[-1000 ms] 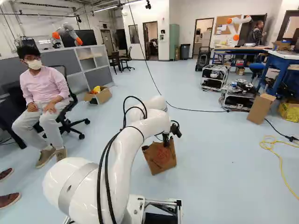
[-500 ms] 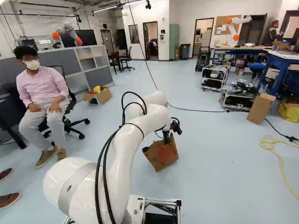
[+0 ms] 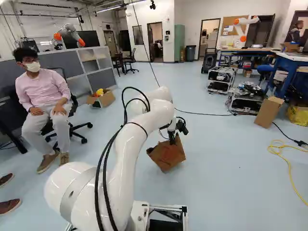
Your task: Pick up the grocery bag from the ground
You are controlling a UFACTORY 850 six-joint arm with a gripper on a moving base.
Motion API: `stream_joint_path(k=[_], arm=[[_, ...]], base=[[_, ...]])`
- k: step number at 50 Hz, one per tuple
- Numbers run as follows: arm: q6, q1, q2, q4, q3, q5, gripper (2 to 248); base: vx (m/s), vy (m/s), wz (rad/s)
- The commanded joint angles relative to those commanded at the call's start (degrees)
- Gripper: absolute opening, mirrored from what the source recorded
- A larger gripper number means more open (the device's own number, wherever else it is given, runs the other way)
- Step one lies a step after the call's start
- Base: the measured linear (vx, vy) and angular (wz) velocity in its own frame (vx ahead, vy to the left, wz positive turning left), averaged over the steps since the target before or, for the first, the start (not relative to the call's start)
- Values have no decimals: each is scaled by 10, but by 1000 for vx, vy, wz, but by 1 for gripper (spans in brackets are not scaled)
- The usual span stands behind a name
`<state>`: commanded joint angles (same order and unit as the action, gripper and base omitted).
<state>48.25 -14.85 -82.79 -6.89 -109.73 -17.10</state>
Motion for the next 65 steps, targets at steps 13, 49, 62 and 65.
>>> stream_joint_path(k=[13,49,62,65], arm=[[0,-2,56,0,58,41,26],[0,-9,214,0,212,180,26],[0,-10,270,0,261,231,26],[0,-10,283,0,273,243,26]], base=[[0,0,0],[0,0,0],[0,0,0],[0,0,0]])
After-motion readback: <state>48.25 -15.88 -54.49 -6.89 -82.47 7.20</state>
